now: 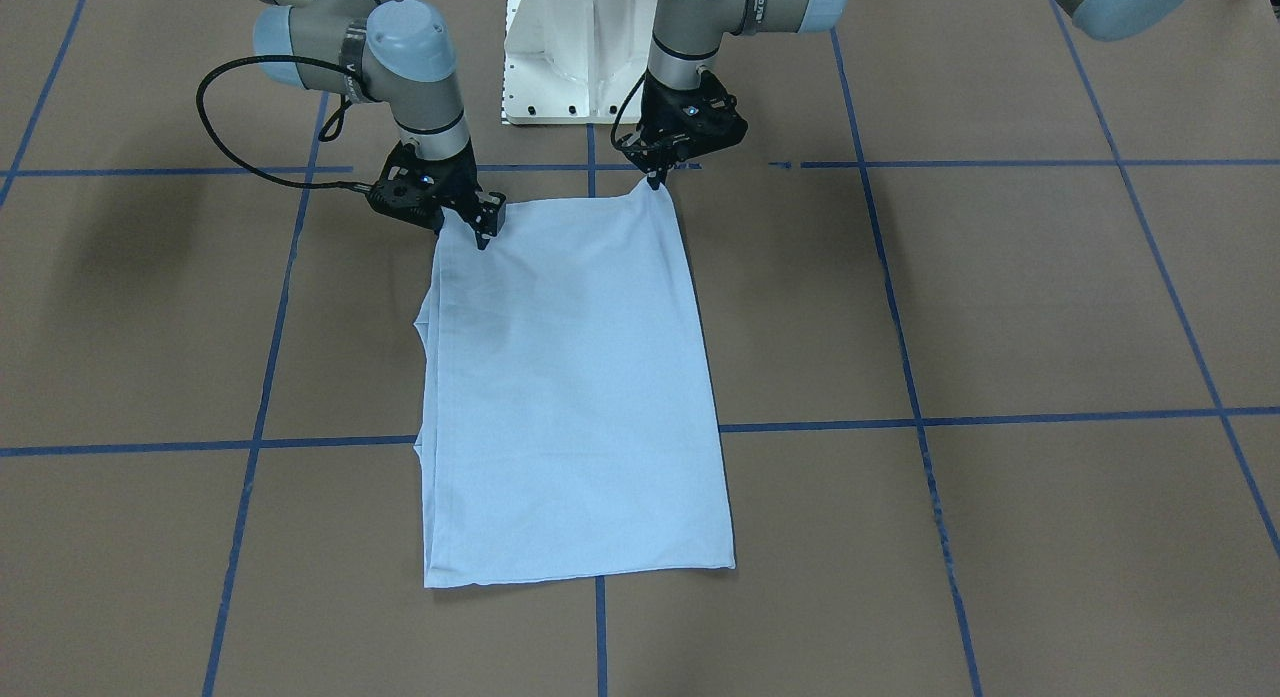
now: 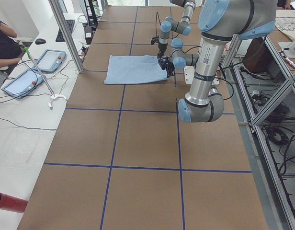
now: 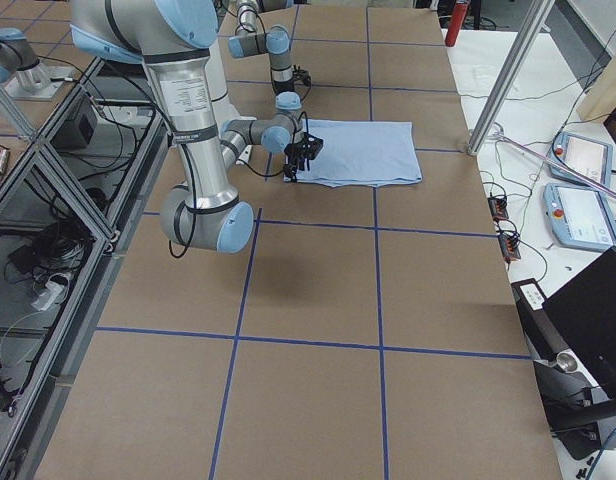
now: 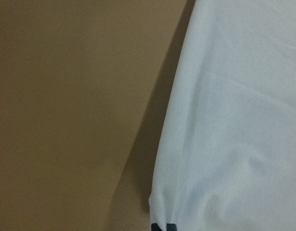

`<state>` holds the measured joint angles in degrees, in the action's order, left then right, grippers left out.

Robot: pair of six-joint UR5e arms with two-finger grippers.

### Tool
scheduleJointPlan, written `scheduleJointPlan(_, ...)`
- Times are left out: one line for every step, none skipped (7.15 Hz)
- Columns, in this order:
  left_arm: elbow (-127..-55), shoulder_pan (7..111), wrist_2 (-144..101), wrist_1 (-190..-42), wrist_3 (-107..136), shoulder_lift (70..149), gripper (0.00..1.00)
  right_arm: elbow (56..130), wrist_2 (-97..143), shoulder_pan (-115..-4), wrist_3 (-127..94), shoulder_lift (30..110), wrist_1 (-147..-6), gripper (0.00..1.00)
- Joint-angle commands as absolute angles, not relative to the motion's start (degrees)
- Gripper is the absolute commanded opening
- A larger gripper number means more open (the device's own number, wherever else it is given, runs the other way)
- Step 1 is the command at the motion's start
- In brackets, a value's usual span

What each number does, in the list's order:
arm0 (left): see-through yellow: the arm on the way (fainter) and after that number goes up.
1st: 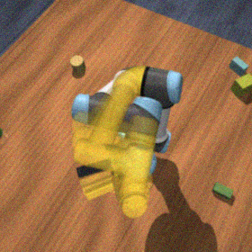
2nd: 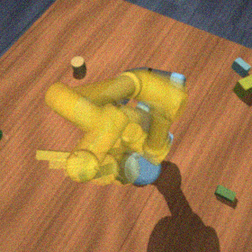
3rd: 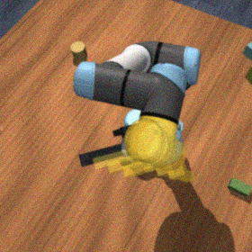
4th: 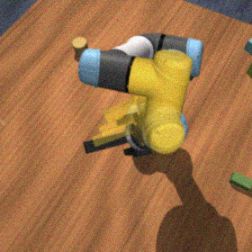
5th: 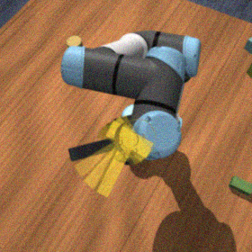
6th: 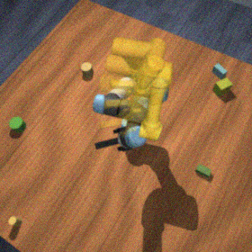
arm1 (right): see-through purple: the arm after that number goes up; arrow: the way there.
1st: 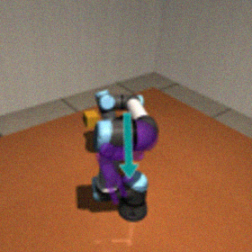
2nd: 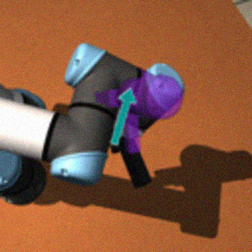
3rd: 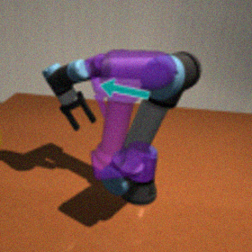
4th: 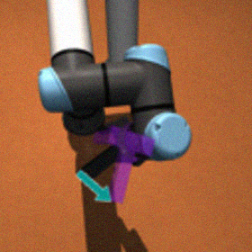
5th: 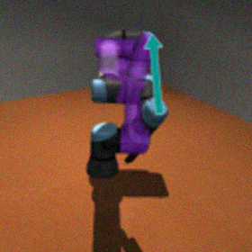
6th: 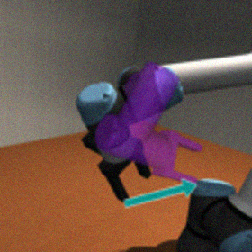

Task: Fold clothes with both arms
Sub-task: 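Grasp both near corners of the shirt with left and right grippers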

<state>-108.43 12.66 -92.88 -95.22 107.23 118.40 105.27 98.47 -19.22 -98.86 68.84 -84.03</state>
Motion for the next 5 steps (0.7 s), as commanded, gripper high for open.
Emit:
scheduleJointPlan(-108.5, 12.7, -92.8, -95.2, 107.2, 118.5, 0.0, 105.4, 99.8, -20.0, -98.8, 68.6, -83.9, 0.01)
scheduleJointPlan(-108.5, 12.7, -92.8, -95.2, 107.2, 118.5, 0.0, 105.4, 100.9, -20.7, -98.8, 68.5, -83.9, 0.0)
scheduleJointPlan(-108.5, 12.7, -92.8, -95.2, 107.2, 118.6, 0.0, 105.4, 101.4, -21.1, -98.7, 68.4, -83.9, 0.0)
scheduleJointPlan(-108.4, 12.7, -92.8, -95.3, 107.2, 118.6, 0.0, 105.4, 101.5, -21.6, -98.7, 67.9, -83.9, 0.0)
scheduleJointPlan(-108.5, 12.7, -92.8, -95.3, 107.2, 118.6, 0.0, 105.4, 101.5, -22.1, -98.7, 67.3, -84.0, 0.0)
